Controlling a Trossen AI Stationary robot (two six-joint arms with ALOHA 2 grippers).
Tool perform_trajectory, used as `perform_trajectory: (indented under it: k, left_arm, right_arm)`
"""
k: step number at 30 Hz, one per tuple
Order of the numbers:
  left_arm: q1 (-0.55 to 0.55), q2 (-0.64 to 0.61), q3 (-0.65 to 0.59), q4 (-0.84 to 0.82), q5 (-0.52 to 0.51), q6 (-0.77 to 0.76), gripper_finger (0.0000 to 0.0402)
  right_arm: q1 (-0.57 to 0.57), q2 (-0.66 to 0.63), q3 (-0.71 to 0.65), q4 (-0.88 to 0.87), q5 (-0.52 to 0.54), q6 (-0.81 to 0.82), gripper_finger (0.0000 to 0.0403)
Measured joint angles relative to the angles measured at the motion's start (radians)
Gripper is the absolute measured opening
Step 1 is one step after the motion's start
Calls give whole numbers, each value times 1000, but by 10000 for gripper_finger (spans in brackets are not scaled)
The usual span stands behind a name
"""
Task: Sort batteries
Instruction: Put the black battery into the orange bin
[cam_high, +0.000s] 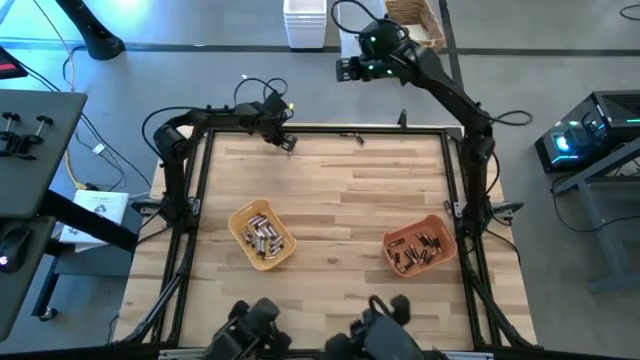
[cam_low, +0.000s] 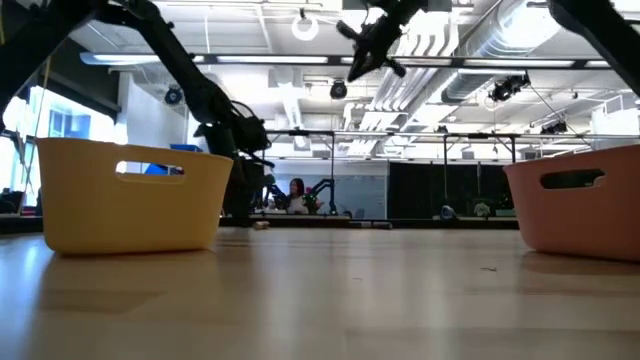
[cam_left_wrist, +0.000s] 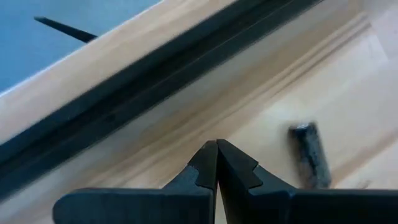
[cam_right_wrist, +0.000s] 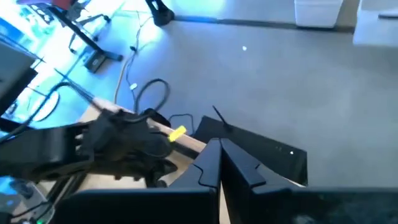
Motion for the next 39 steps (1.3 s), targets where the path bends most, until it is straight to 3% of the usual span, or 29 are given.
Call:
perform_trajectory:
  k: [12,17,20,23,27,33,36,39]
  left_arm:
    - [-165,33,32,-77,-9,-70,0]
    - [-243,39,55,-62,122,-156,0]
    - [-297,40,76,-72,243,-178,0]
    - [-323,33,86,-73,282,-169,0]
    - [-282,-18,87,-118,245,-159,0]
    - [-145,-168,38,-151,183,-76,0]
    - [-75,-247,-25,-98,185,-72,0]
    - [-31,-298,-72,-44,196,-61,0]
  right_arm:
    - [10,-123,-1,-122,156,-69,0]
    - [13,-130,-19,-263,147,-120,0]
    - [13,-129,-80,-346,146,-147,0]
    - [14,-130,-166,-397,123,-169,0]
    - [39,-134,-371,-451,10,-172,0]
    - [219,-259,-907,-277,-243,-59,0]
    - [306,-328,-1146,-89,-258,128,0]
    - [335,-354,-1310,110,-190,329,0]
